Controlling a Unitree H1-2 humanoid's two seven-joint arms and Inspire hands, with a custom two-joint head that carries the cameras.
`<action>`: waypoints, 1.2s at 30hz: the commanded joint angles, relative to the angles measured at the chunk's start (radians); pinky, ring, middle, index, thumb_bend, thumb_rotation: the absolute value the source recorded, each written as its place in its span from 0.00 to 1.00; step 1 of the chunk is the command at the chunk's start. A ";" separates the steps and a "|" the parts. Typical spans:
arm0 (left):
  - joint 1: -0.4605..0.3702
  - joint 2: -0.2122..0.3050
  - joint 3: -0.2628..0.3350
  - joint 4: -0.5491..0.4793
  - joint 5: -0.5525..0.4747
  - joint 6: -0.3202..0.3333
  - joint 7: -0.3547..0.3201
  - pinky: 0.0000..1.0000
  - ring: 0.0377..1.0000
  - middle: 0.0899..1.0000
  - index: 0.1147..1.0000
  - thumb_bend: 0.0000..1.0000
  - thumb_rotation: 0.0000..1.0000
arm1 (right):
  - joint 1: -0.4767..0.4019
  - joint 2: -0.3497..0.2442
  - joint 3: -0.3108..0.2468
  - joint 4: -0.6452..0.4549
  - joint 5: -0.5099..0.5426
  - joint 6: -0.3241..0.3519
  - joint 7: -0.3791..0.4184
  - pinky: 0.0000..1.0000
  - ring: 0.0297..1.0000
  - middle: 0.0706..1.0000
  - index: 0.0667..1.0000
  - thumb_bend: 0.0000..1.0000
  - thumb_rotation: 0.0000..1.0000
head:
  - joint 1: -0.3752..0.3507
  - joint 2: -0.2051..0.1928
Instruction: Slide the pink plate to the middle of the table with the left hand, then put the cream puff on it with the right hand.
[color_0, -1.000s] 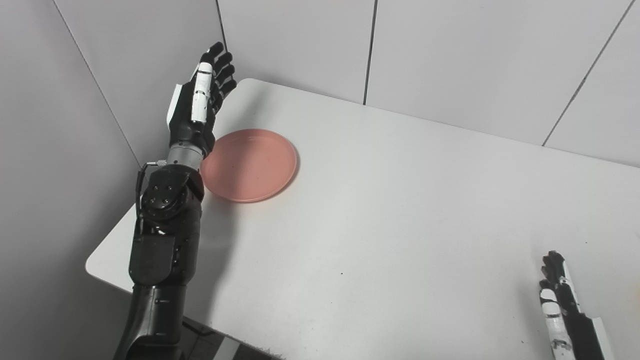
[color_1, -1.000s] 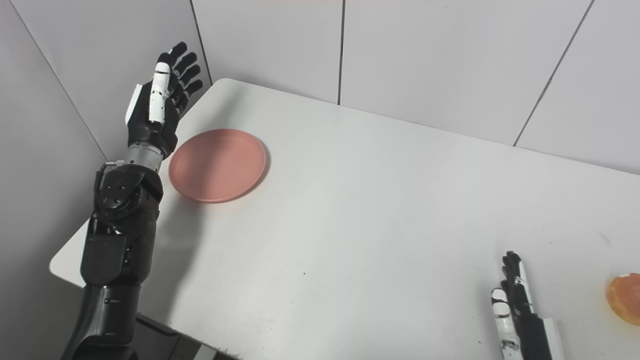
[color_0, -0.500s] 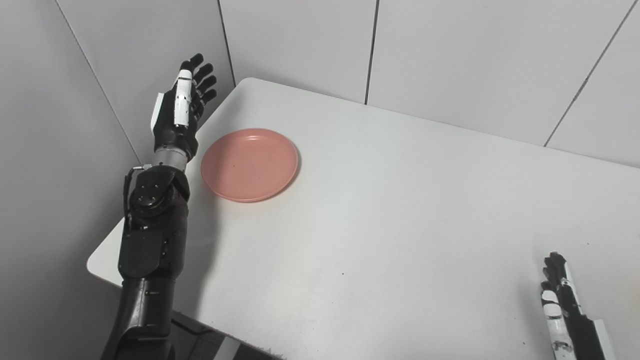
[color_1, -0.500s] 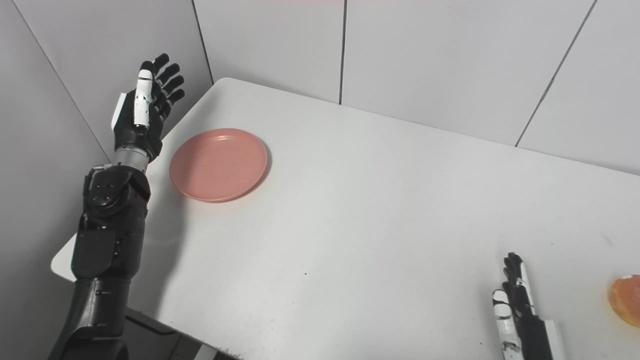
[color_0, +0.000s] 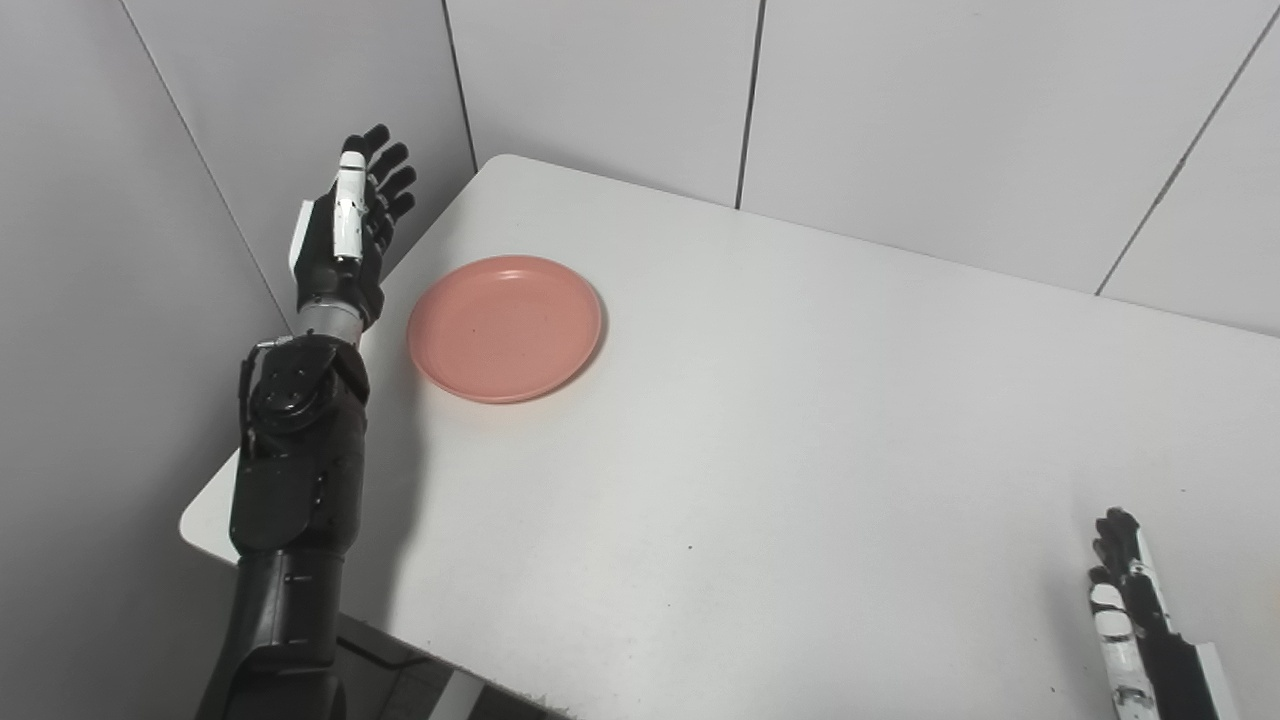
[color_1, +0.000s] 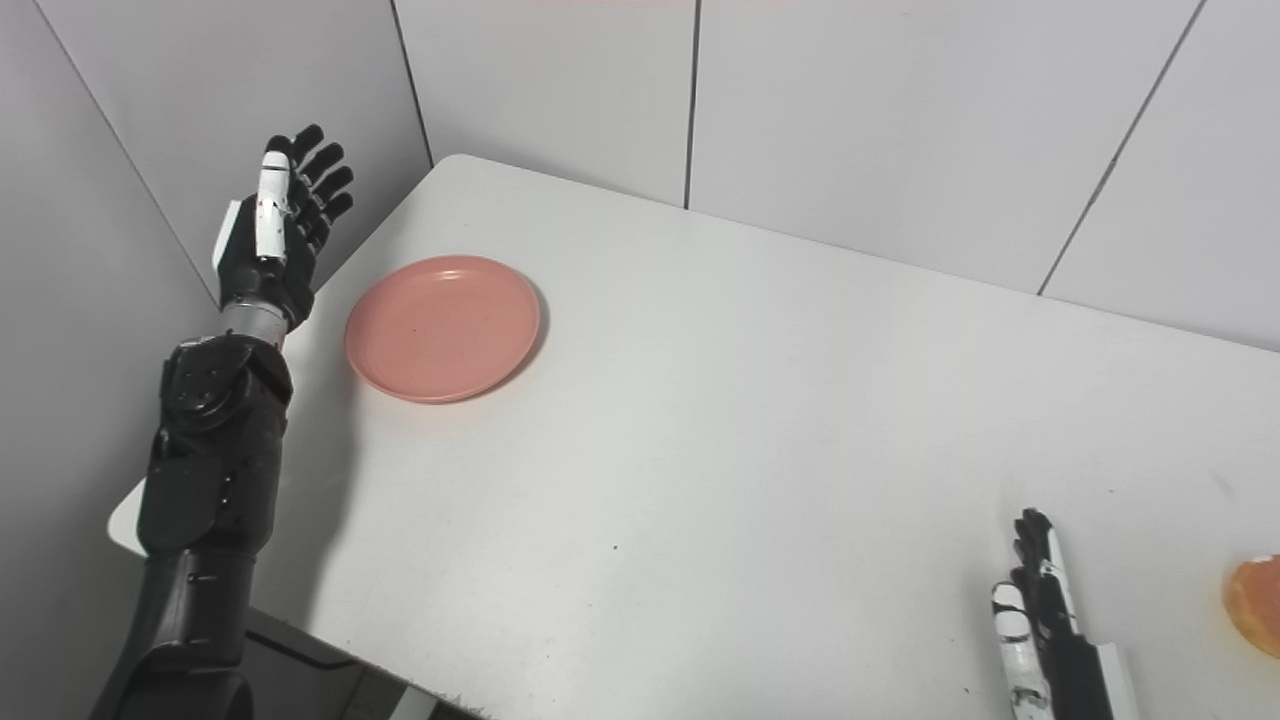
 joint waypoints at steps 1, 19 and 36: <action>-0.021 0.033 0.004 -0.004 0.001 -0.040 0.009 0.93 0.89 0.90 0.87 0.40 1.00 | 0.006 -0.009 -0.004 -0.022 0.007 0.005 0.006 1.00 1.00 1.00 1.00 0.00 1.00 | 0.001 0.002; -0.020 0.043 0.008 0.109 -0.013 -0.094 0.010 0.93 0.92 0.89 0.87 0.37 1.00 | 0.007 -0.008 -0.008 -0.031 0.004 0.006 0.000 1.00 1.00 1.00 1.00 0.00 1.00 | 0.009 0.018; -0.036 0.063 0.003 0.279 -0.026 -0.165 -0.007 0.92 0.92 0.91 0.88 0.38 1.00 | 0.007 -0.012 -0.011 -0.026 0.019 -0.009 0.006 1.00 1.00 1.00 1.00 0.00 1.00 | 0.012 0.027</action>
